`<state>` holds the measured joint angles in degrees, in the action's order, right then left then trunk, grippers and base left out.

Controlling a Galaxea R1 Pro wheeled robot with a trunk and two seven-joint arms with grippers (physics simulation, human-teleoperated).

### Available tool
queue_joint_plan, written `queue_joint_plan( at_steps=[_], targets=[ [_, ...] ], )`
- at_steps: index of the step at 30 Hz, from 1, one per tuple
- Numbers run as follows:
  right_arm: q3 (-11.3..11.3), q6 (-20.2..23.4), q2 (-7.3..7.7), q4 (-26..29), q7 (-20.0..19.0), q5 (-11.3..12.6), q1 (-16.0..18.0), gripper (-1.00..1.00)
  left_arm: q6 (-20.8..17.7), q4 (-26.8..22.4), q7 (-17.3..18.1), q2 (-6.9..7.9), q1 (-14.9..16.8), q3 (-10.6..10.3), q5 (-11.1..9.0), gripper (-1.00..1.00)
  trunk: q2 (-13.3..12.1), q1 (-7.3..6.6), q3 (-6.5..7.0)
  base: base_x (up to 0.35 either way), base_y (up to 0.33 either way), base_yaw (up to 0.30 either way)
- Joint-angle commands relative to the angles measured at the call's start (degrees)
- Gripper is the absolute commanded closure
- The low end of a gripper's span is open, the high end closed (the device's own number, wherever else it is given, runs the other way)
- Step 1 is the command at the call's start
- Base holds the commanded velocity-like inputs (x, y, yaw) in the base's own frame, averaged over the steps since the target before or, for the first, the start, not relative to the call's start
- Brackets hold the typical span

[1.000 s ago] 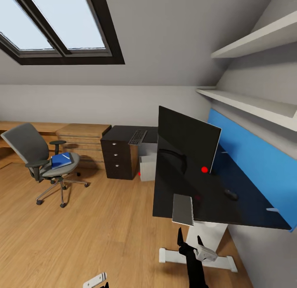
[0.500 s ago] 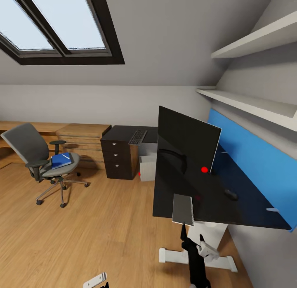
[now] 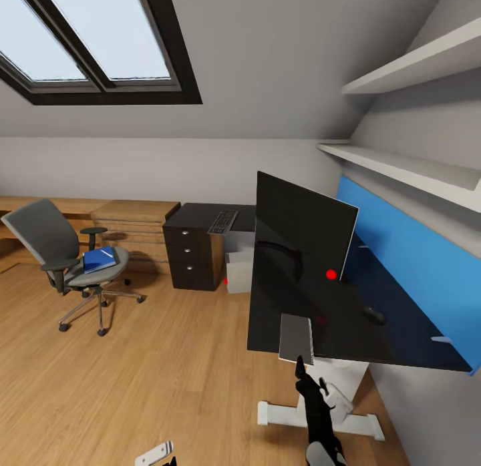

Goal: In the bedroom, organize the workspace by keeping the computer under the desk, ensuring the monitor is on the desk, placing the keyboard on the desk next to the monitor, placing the mouse on the desk next to the keyboard, moving the folder from the swivel chair onto the desk next to the mouse, stacking the notebook on top of the folder with the pen on top of the notebook, and positioning the swivel chair next to the desk.

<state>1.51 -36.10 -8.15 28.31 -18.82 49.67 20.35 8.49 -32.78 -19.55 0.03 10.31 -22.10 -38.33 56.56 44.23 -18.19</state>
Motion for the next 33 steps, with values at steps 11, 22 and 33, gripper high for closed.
queue_joint_plan(
  at_steps=[11, 22, 33],
  targets=[
    [0.33, 14.77, 1.52, 0.55, -0.72, 14.06, 0.04, -1.00, 0.39, -0.01, -0.26, 0.06, 0.06, -0.48, -0.49, -1.00, 0.05, 0.00, -0.07, 0.000, 0.000, 0.000],
    [0.01, 17.35, 3.77, 4.15, -1.37, 16.56, 0.04, -1.00, 0.51, -1.01, -0.58, 0.06, 0.06, -0.33, -0.40, -1.00, 0.05, 0.00, -0.07, 0.000, 0.000, 0.000],
    [-0.01, 17.21, 3.93, 4.19, -1.53, 16.51, 0.04, -1.00, 0.46, -2.68, -0.85, 0.06, 0.06, -0.14, -0.43, -1.00, 3.26, 1.76, -1.50, 0.000, 0.000, 0.000]
  ],
)
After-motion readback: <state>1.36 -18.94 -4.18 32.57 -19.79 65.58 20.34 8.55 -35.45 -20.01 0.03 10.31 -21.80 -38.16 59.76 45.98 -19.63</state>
